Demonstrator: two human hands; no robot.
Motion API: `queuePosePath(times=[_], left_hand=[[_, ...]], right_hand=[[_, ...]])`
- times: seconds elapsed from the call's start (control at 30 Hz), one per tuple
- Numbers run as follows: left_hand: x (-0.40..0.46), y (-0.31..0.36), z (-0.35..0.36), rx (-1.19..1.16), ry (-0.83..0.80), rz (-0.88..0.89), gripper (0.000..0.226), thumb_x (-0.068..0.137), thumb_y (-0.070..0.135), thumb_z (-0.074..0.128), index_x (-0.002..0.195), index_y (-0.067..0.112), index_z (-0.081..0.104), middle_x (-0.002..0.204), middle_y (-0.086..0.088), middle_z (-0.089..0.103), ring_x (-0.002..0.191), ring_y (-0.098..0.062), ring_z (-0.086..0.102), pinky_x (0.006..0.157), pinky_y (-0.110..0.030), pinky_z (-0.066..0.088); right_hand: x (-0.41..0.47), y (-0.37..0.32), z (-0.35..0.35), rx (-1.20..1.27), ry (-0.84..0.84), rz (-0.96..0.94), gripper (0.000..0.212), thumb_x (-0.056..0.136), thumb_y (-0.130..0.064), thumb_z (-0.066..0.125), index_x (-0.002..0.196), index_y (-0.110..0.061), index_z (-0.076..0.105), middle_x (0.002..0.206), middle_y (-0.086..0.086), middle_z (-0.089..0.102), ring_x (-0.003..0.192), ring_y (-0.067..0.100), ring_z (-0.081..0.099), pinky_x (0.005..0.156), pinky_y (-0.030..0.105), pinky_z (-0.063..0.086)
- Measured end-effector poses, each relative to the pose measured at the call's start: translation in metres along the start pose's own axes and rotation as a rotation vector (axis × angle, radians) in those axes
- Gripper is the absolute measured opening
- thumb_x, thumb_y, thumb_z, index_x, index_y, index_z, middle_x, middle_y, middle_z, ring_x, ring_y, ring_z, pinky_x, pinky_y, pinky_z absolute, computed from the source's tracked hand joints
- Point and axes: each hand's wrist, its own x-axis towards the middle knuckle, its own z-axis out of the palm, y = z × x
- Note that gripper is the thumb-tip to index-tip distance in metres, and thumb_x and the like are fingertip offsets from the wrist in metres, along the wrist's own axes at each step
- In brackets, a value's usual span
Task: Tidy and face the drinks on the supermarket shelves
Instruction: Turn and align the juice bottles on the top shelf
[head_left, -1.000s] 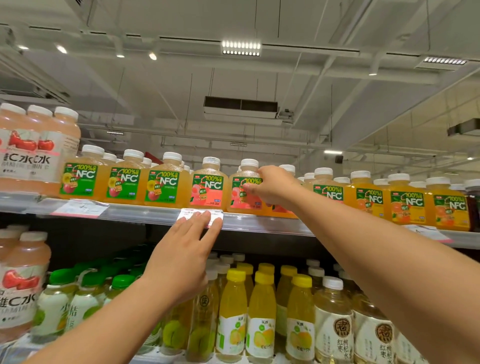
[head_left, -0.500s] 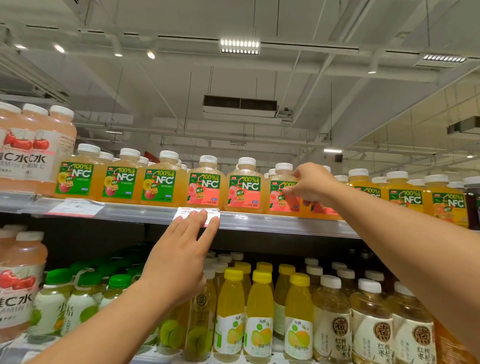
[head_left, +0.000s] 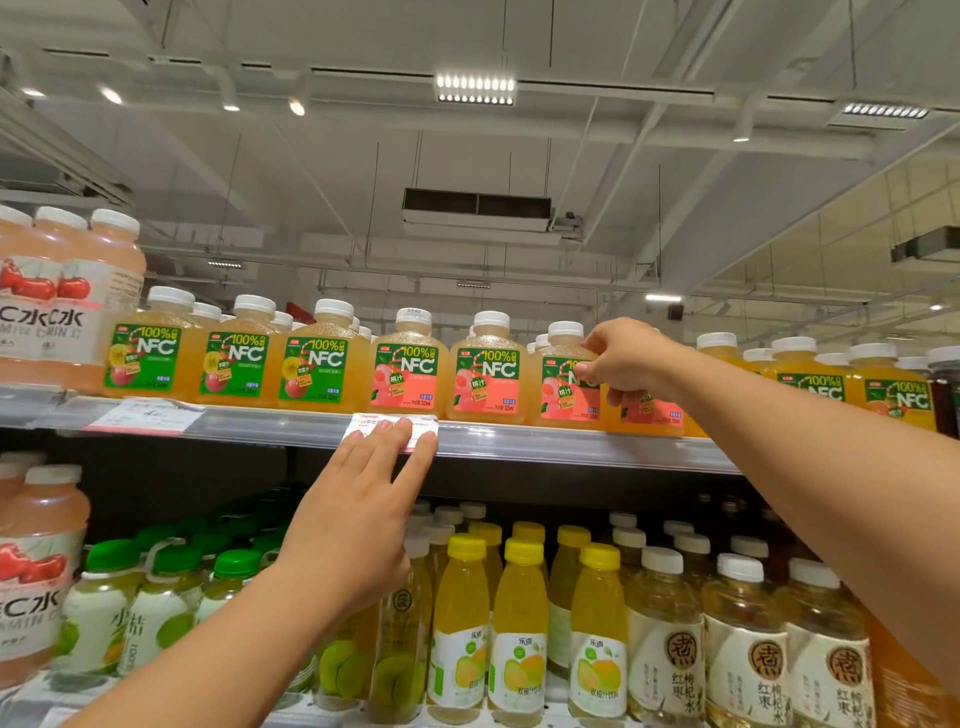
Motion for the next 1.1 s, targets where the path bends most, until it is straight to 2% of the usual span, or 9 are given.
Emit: queuePosePath(times=[0.1, 0.2, 0.4, 0.63, 0.73, 0.8, 0.87, 0.97, 1.1], left_hand=[[0.000, 0.001, 0.000, 0.007, -0.002, -0.002, 0.100, 0.083, 0.033, 0.056, 0.151, 0.028, -0.019, 0.161, 0.000, -0.008, 0.147, -0.023, -0.006, 0.113, -0.033, -0.012], [0.000, 0.001, 0.000, 0.006, 0.004, -0.004, 0.100, 0.082, 0.033, 0.056, 0.151, 0.028, -0.016, 0.161, 0.000, -0.005, 0.147, -0.023, -0.004, 0.114, -0.032, -0.012], [0.000, 0.001, 0.000, 0.011, 0.001, -0.001, 0.100, 0.083, 0.034, 0.056, 0.151, 0.027, -0.016, 0.161, -0.002, -0.005, 0.147, -0.024, -0.004, 0.113, -0.033, -0.013], [0.001, 0.000, 0.003, 0.041, -0.012, 0.014, 0.104, 0.082, 0.036, 0.057, 0.150, 0.027, -0.020, 0.161, -0.003, -0.007, 0.147, -0.025, -0.006, 0.111, -0.034, -0.016], [0.000, 0.001, 0.003, 0.033, -0.022, 0.010, 0.105, 0.078, 0.034, 0.062, 0.154, 0.024, -0.010, 0.162, -0.007, 0.002, 0.148, -0.027, 0.001, 0.113, -0.036, -0.012], [-0.001, 0.001, 0.002, 0.032, -0.014, 0.007, 0.105, 0.073, 0.032, 0.067, 0.155, 0.022, 0.003, 0.161, -0.010, 0.014, 0.147, -0.029, 0.012, 0.116, -0.039, -0.004], [-0.001, 0.002, 0.003, 0.036, -0.010, -0.005, 0.102, 0.072, 0.032, 0.067, 0.155, 0.020, 0.010, 0.159, -0.012, 0.020, 0.146, -0.030, 0.017, 0.118, -0.042, 0.002], [0.001, 0.003, 0.008, 0.057, -0.021, -0.019, 0.102, 0.072, 0.036, 0.064, 0.155, 0.021, 0.007, 0.159, -0.011, 0.017, 0.146, -0.030, 0.013, 0.118, -0.042, 0.000], [0.001, 0.000, 0.010, 0.048, 0.006, 0.011, 0.102, 0.065, 0.034, 0.072, 0.153, 0.017, 0.024, 0.155, -0.015, 0.029, 0.144, -0.033, 0.022, 0.119, -0.045, 0.010]], right_hand=[[-0.001, 0.000, 0.002, -0.030, -0.047, -0.017, 0.041, 0.084, -0.048, 0.069, 0.107, -0.015, 0.061, 0.082, 0.012, 0.072, 0.055, 0.022, 0.069, 0.049, 0.030, 0.056], [-0.001, 0.000, 0.004, -0.080, -0.022, -0.023, 0.036, 0.082, -0.051, 0.071, 0.095, -0.017, 0.064, 0.073, 0.010, 0.072, 0.052, 0.021, 0.066, 0.050, 0.030, 0.055], [-0.001, -0.004, 0.001, -0.125, 0.035, -0.031, 0.042, 0.078, -0.051, 0.075, 0.092, -0.013, 0.066, 0.075, 0.011, 0.073, 0.056, 0.021, 0.061, 0.062, 0.038, 0.058], [-0.013, -0.007, 0.003, -0.119, 0.031, -0.025, 0.034, 0.084, -0.049, 0.070, 0.096, -0.017, 0.064, 0.069, 0.006, 0.072, 0.059, 0.021, 0.069, 0.061, 0.037, 0.060], [-0.030, -0.006, 0.009, -0.158, 0.162, -0.117, 0.035, 0.087, -0.045, 0.066, 0.111, -0.019, 0.061, 0.090, 0.003, 0.073, 0.080, 0.020, 0.071, 0.066, 0.034, 0.057], [-0.054, 0.001, 0.020, -0.133, 0.366, -0.212, 0.039, 0.091, -0.039, 0.061, 0.124, -0.020, 0.059, 0.116, 0.003, 0.067, 0.105, 0.022, 0.063, 0.083, 0.036, 0.052], [-0.086, 0.013, 0.037, -0.092, 0.460, -0.301, 0.035, 0.095, -0.035, 0.053, 0.125, -0.017, 0.060, 0.122, 0.001, 0.064, 0.113, 0.021, 0.057, 0.092, 0.038, 0.049], [-0.123, 0.034, 0.068, -0.167, 0.386, -0.386, 0.038, 0.101, -0.034, 0.041, 0.130, -0.017, 0.060, 0.133, -0.001, 0.059, 0.127, 0.018, 0.049, 0.107, 0.037, 0.037], [-0.131, 0.044, 0.080, -0.296, 0.331, -0.330, 0.050, 0.103, -0.037, 0.035, 0.150, -0.019, 0.037, 0.157, -0.002, 0.032, 0.146, 0.015, 0.022, 0.119, 0.033, 0.011]])
